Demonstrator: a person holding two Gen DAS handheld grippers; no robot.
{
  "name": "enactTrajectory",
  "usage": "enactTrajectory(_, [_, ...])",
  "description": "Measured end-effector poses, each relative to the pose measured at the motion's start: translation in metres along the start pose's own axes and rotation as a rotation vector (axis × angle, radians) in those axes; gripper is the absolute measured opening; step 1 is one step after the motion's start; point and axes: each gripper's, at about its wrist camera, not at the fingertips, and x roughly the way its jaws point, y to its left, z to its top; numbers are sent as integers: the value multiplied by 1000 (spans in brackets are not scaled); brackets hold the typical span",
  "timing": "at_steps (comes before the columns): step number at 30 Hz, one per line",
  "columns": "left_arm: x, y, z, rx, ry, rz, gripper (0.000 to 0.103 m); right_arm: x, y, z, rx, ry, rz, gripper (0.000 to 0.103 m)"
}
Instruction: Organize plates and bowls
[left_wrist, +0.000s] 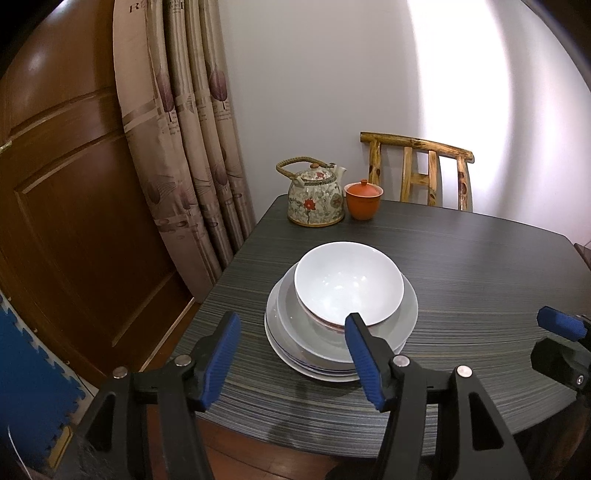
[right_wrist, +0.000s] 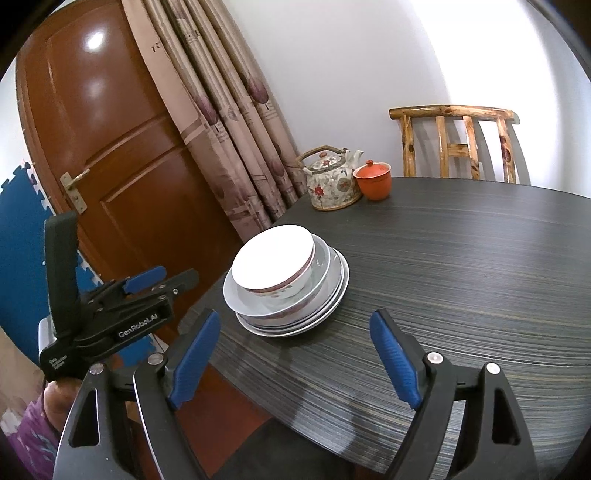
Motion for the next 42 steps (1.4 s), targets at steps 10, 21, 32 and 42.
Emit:
enactTrajectory(10, [3, -4, -1, 26, 3, -3, 60, -5, 1, -2, -5, -14, 3, 90])
enactTrajectory(21, [5, -1, -1, 12, 8, -4, 67, -3, 1, -5, 4, -1, 0, 90])
enactTrajectory(32, [2, 3, 2, -15, -19, 19, 76, -1, 0, -8, 10, 12, 5, 90])
enactTrajectory(42, [2, 3, 2, -5, -17, 17, 78, -2, 1, -6, 6, 9, 6, 90])
